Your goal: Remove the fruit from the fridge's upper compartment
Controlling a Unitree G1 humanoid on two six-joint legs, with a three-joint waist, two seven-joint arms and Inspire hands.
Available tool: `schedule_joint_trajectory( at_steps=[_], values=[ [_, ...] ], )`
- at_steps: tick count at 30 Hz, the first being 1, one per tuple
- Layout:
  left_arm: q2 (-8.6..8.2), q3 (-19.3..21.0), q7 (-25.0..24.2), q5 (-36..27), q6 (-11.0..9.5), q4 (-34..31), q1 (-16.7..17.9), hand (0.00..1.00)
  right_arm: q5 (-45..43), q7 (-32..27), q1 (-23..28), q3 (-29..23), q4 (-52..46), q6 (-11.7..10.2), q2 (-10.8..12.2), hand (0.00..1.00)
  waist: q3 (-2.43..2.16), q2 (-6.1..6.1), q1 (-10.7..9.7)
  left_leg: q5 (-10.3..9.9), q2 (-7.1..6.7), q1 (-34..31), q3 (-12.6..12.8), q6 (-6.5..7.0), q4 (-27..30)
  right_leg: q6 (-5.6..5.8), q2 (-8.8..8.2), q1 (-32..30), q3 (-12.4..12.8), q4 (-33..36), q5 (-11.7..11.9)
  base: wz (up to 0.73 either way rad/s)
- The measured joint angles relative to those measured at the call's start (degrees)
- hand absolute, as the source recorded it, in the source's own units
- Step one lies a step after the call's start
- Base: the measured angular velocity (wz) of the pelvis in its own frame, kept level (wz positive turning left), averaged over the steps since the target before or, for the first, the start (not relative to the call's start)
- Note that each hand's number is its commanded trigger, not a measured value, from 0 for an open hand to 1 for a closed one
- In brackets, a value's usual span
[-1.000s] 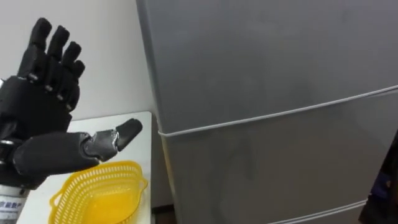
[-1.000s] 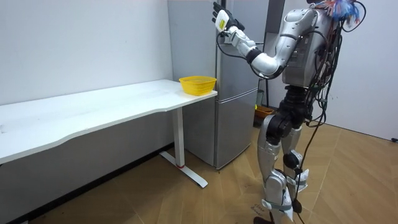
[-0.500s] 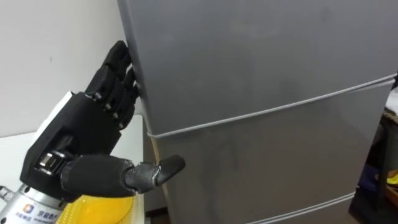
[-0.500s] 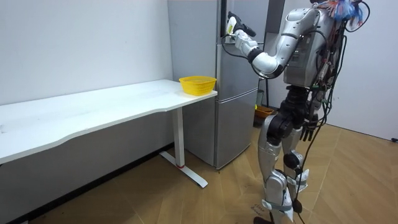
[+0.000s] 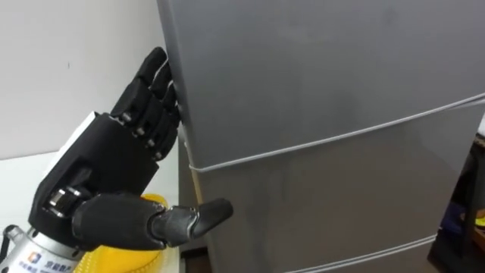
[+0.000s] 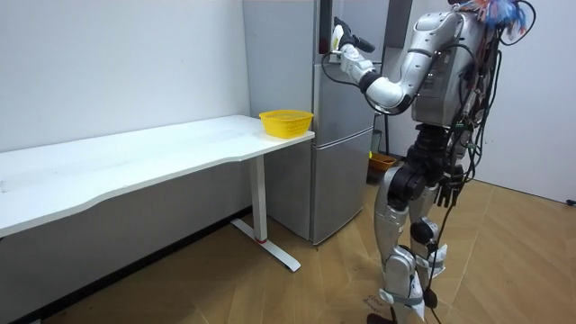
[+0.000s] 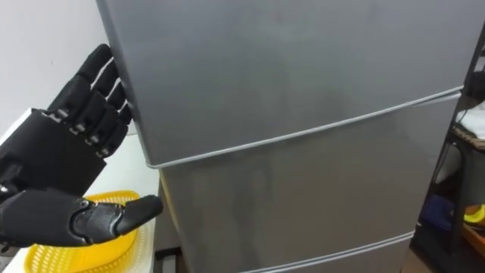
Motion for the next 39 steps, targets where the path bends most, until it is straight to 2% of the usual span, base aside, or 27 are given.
schedule_joint_trajectory(
  at_steps=[4, 9, 15, 17, 22, 23, 24, 25, 26, 28, 39],
  values=[
    [0.13, 1.1, 0.3, -1.1, 0.1, 0.0, 0.0, 1.00, 0.0, 1.3, -0.3, 0.0, 0.2, 0.6, -0.1, 0.00, -0.17, 0.28, 1.0, 0.0, 0.00, -0.3, 0.0, 0.00, 0.5, 0.00, -0.12, 0.2, 0.0, 0.0, 0.0, 0.07],
    [0.13, 0.8, -0.2, -3.7, 0.1, -0.1, -0.1, 1.00, 0.0, 2.2, -1.3, 0.0, 0.2, 1.2, -0.2, 0.00, -0.33, 0.78, 1.1, 0.0, 0.00, -0.3, 0.0, 0.00, 0.6, 0.00, -0.17, 0.2, -0.2, 0.0, 0.0, 0.05],
    [0.38, -1.3, -2.6, -5.6, 0.3, -0.1, -2.5, 1.00, 0.0, 2.9, -1.4, 0.0, 0.0, 1.2, -1.0, 0.00, -0.32, 1.14, 0.8, 0.0, 0.00, 0.1, 0.5, 0.00, 0.8, -0.01, -0.19, 0.3, 0.1, 0.1, 0.0, -0.03],
    [1.54, -3.1, -4.2, -6.3, 0.3, -0.2, -3.5, 1.00, -0.1, 2.8, -1.3, -0.2, 0.0, 1.3, -1.3, 0.00, -0.33, 1.14, 0.4, 0.0, 0.00, 0.1, 0.5, 0.00, 0.8, 0.00, -0.20, 0.2, 0.2, 0.1, 0.0, 0.00],
    [1.93, -5.9, -7.0, -8.2, 0.3, -1.3, -3.8, 0.59, -0.1, 2.6, -1.4, -0.2, 0.0, 1.6, -1.3, 0.00, -0.48, 1.39, -0.7, 0.0, 0.03, 0.2, 0.5, 0.01, 0.8, -0.02, -0.17, 0.2, 0.3, 0.2, 0.0, 0.00],
    [2.01, -6.3, -7.3, -8.2, 0.3, -1.4, -3.8, 0.47, -0.1, 2.6, -1.4, -0.2, 0.0, 1.6, -1.3, 0.00, -0.46, 1.36, -0.7, 0.0, 0.04, 0.2, 0.5, 0.01, 0.8, -0.02, -0.16, 0.2, 0.3, 0.2, 0.0, 0.00],
    [2.14, -6.6, -8.1, -8.3, 0.5, -1.5, -3.8, 0.05, -0.1, 2.5, -1.5, -0.2, 0.0, 1.7, -1.3, 0.00, -0.43, 1.30, -0.7, 0.0, 0.04, 0.1, 0.5, 0.01, 0.8, -0.03, -0.16, 0.1, 0.3, 0.2, 0.0, 0.00],
    [2.55, -6.9, -8.8, -8.2, 0.8, -1.5, -3.8, 0.00, -0.1, 2.4, -1.5, -0.2, -0.1, 1.7, -1.3, 0.00, -0.39, 1.25, -0.8, 0.0, 0.04, 0.1, 0.6, 0.01, 0.8, -0.04, -0.16, 0.1, 0.3, 0.2, 0.0, 0.00],
    [3.41, -7.5, -9.2, -8.2, 1.2, -1.5, -3.8, 0.00, -0.1, 2.2, -1.5, -0.2, -0.1, 1.8, -1.3, 0.00, -0.35, 1.19, -0.9, 0.0, 0.04, 0.1, 0.6, 0.01, 0.8, -0.05, -0.16, 0.1, 0.3, 0.1, 0.0, 0.00],
    [3.96, -8.5, -9.9, -8.1, 1.5, -1.5, -3.8, 0.00, -0.2, 2.2, -1.5, -0.2, -0.1, 1.8, -1.3, 0.00, -0.29, 1.10, -1.0, 0.0, 0.03, 0.1, 0.6, 0.01, 0.8, -0.04, -0.16, 0.1, 0.3, 0.1, 0.0, 0.00],
    [4.01, -8.8, -13.1, -8.1, 1.6, -1.7, -3.8, 0.00, -0.2, 2.1, -3.0, -0.1, 0.3, 1.7, -1.4, 0.00, -0.18, 0.91, -0.9, 0.0, 0.03, 0.1, 0.7, 0.01, 0.7, -0.06, -0.16, 0.2, 0.3, 0.0, -0.1, 0.00]
  ],
)
